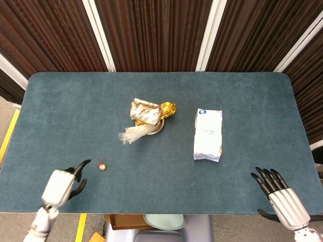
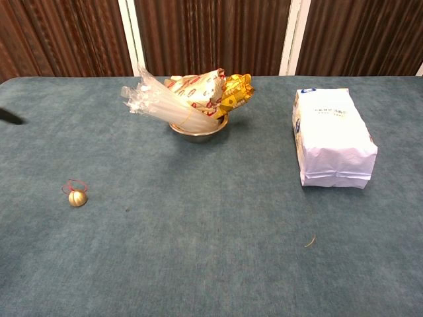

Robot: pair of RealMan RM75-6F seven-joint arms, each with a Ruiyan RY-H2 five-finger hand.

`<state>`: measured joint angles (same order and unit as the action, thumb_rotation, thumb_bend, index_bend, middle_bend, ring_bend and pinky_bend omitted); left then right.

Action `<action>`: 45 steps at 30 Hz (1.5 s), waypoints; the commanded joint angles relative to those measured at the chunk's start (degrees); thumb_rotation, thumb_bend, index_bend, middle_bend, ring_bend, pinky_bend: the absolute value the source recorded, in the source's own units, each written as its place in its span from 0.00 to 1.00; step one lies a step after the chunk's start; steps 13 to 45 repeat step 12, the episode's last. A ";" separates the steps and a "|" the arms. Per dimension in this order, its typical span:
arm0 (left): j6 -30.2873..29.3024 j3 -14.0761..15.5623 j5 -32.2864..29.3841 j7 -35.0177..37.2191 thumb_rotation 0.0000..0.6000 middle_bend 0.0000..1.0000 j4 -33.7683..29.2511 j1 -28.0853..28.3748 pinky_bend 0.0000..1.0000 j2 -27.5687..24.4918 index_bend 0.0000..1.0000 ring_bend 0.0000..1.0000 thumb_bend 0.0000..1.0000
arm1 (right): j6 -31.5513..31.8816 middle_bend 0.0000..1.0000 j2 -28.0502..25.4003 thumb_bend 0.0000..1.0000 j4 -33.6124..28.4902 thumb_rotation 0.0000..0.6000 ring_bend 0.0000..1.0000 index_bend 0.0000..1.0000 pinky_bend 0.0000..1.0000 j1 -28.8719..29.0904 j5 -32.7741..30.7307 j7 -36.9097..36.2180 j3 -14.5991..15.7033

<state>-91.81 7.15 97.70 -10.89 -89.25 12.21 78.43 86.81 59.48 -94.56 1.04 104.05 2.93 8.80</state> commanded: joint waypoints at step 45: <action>-7.59 6.63 0.86 4.39 1.00 0.00 -0.35 -12.81 0.00 -9.72 0.00 0.00 0.39 | -2.20 0.00 0.39 0.21 -0.59 1.00 0.00 0.00 0.00 0.62 -1.61 1.77 -0.85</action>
